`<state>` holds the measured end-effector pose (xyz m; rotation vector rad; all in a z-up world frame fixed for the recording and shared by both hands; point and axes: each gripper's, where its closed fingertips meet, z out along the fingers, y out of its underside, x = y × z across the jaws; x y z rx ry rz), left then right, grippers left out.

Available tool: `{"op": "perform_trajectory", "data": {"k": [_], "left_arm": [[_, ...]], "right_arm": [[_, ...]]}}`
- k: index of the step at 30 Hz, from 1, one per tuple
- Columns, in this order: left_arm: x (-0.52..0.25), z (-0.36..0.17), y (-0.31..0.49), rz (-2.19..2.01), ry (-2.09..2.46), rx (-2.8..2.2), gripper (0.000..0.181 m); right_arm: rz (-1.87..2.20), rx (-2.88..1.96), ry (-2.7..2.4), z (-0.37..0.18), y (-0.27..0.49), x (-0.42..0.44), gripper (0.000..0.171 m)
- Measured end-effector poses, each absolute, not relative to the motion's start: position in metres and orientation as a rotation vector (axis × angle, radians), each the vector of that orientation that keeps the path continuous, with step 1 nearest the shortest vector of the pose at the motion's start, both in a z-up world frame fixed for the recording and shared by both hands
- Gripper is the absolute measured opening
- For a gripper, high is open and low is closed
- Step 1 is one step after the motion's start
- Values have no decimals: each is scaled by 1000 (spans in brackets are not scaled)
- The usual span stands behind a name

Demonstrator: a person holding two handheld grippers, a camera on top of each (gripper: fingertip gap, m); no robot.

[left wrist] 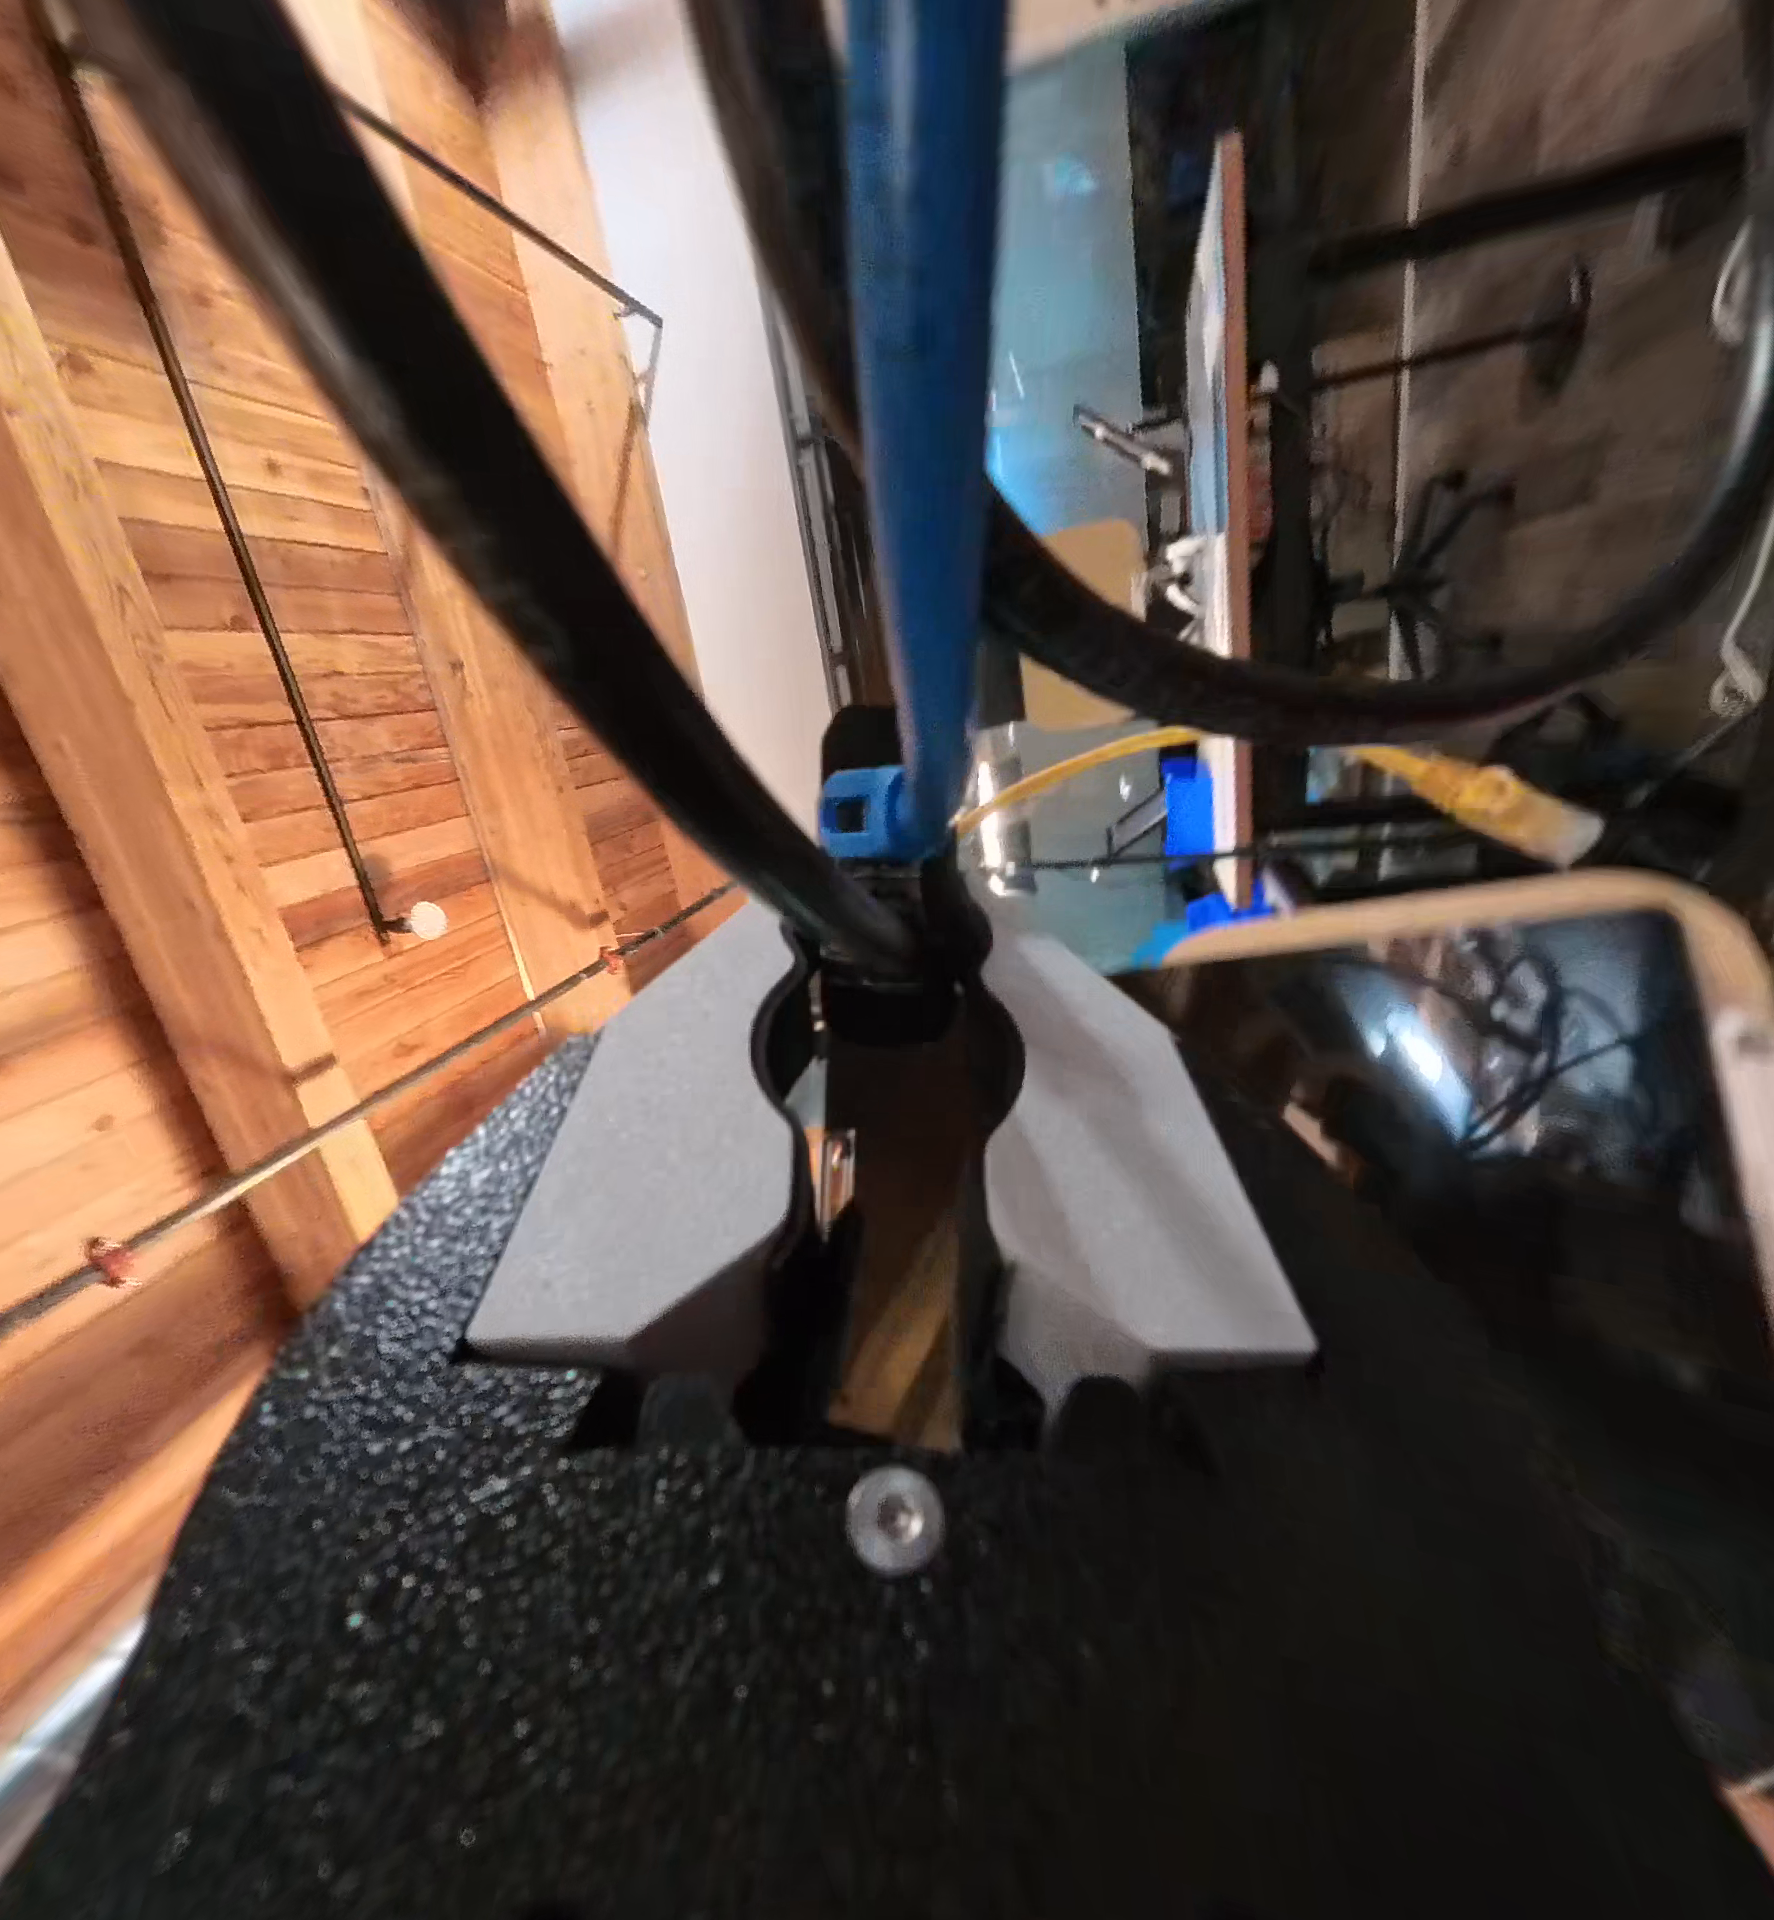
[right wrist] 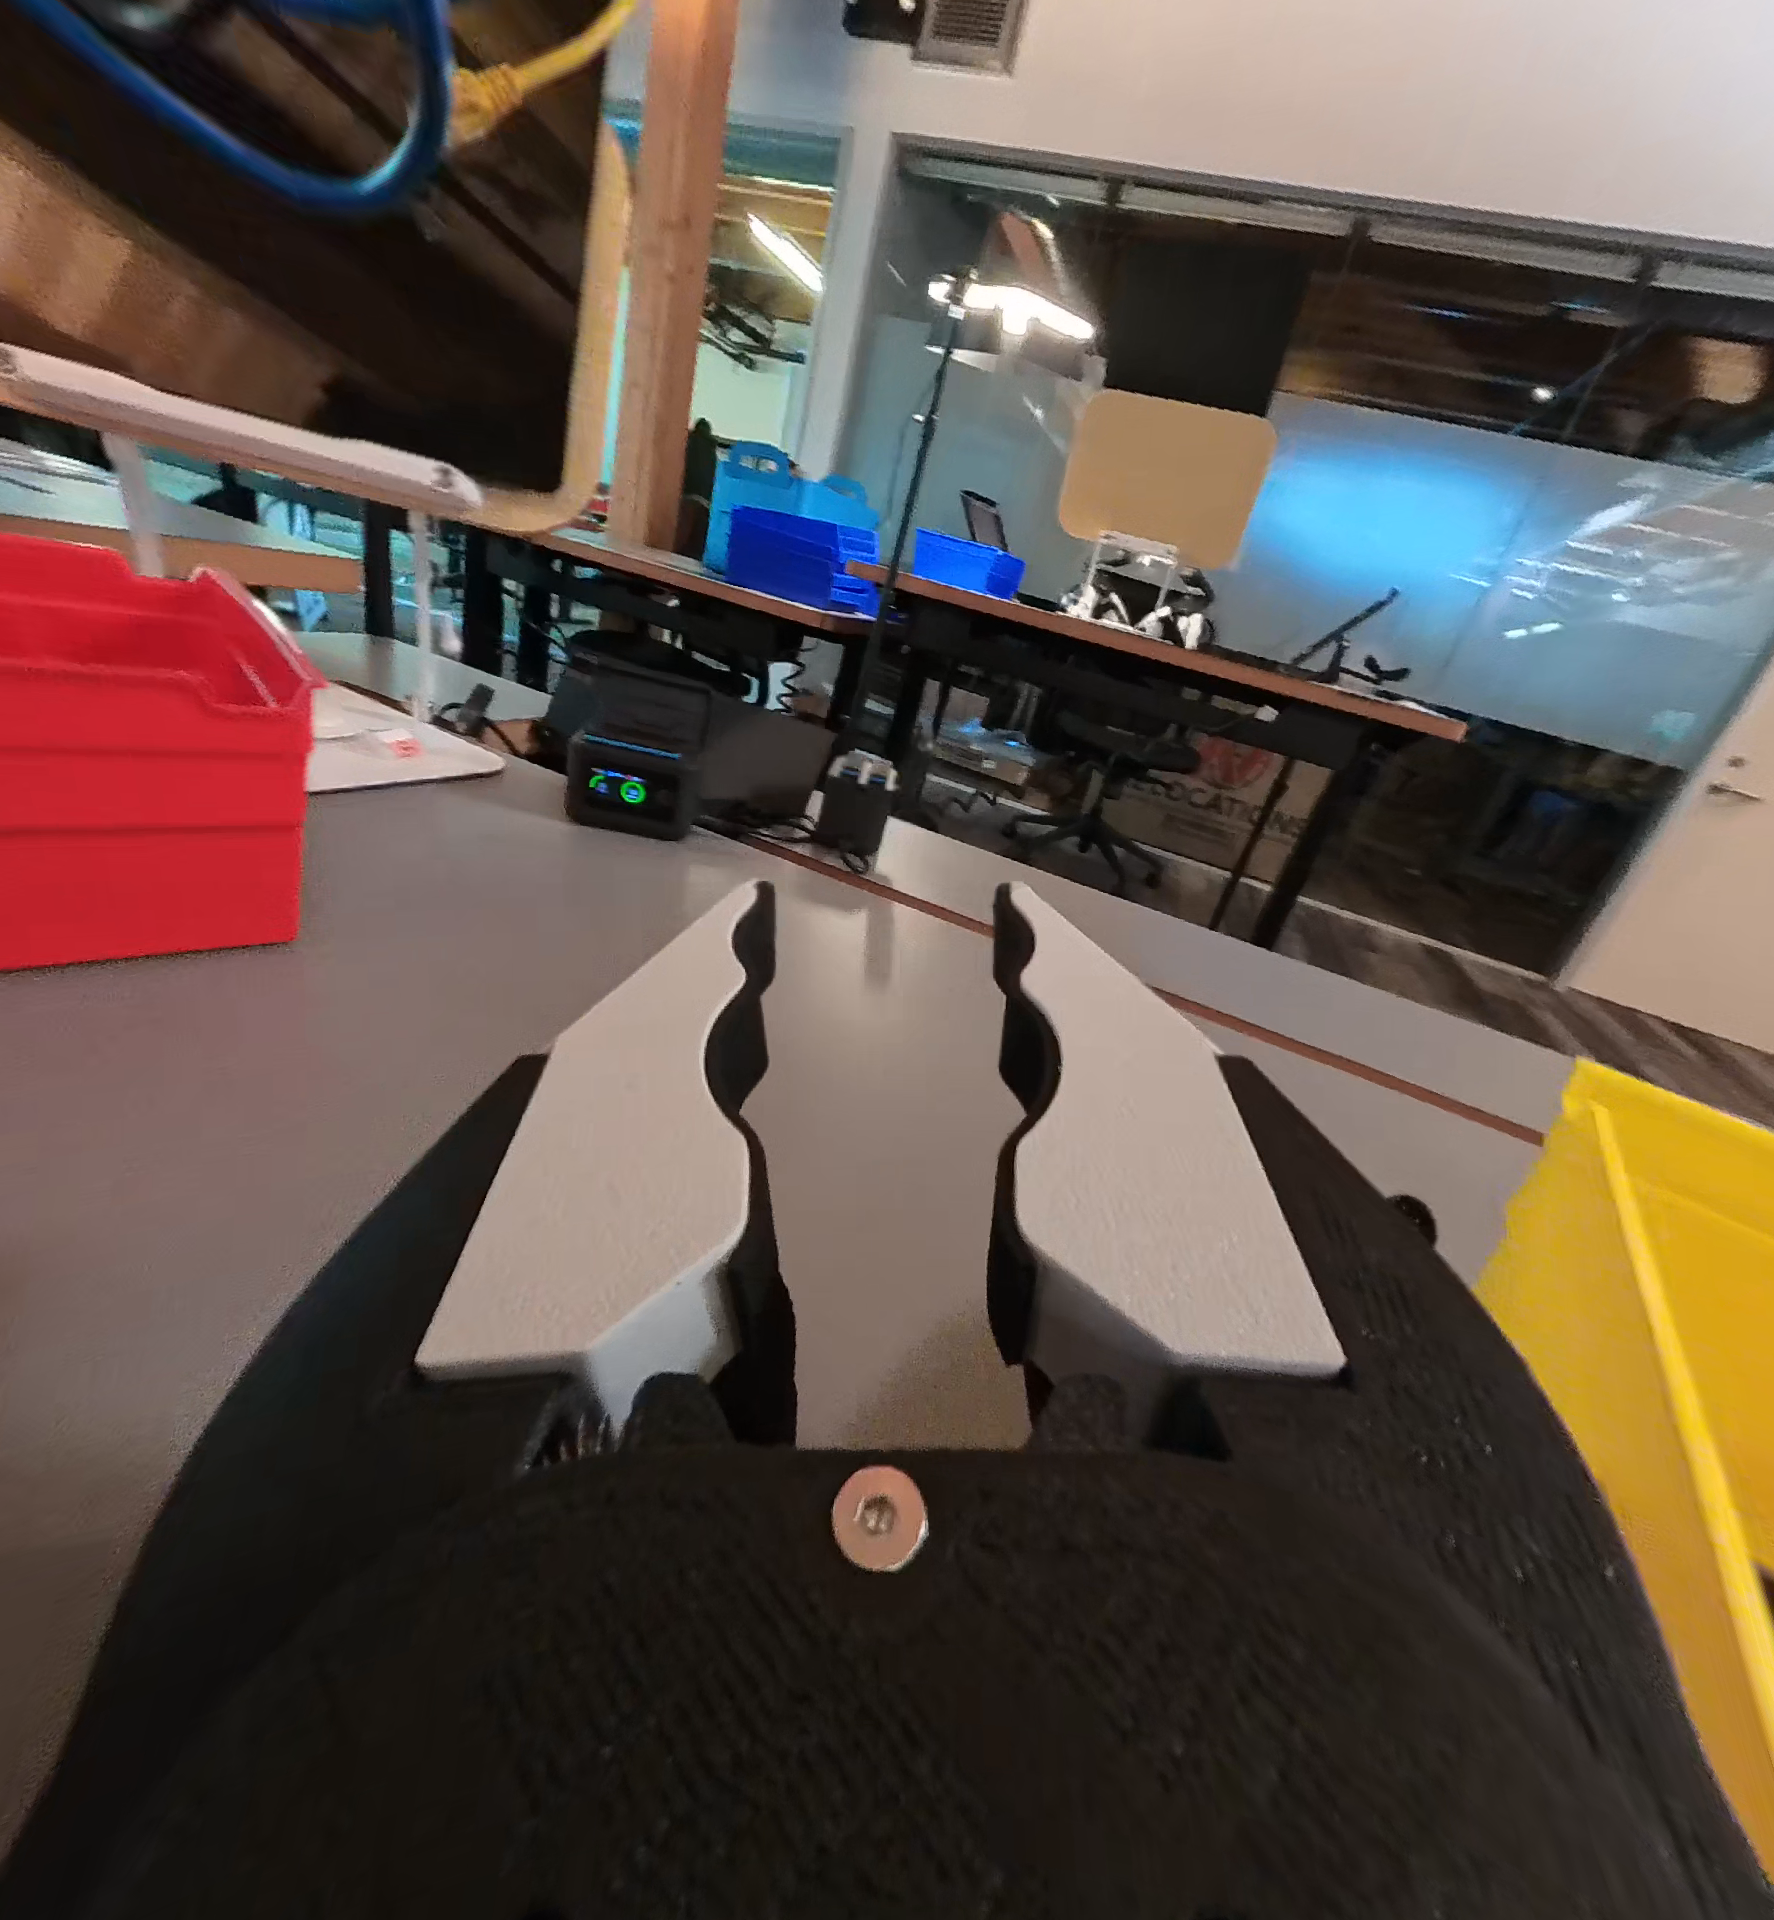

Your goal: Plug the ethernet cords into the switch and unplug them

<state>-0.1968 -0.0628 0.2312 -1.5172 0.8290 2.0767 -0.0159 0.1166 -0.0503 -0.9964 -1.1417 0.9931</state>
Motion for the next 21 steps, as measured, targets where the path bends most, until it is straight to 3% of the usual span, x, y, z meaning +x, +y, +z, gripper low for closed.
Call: {"op": "perform_trajectory", "data": {"k": [6,13,21], "left_arm": [[-145,196,14,1801,604,-1509,22],[-129,52,79,1550,529,-1620,22],[-174,-69,67,1587,487,-1844,22]], "right_arm": [[926,-1079,-1110,-62,156,-10,40],[871,-1140,-1066,-68,185,-2,37],[825,-1306,-989,-81,212,-1,33]]}}
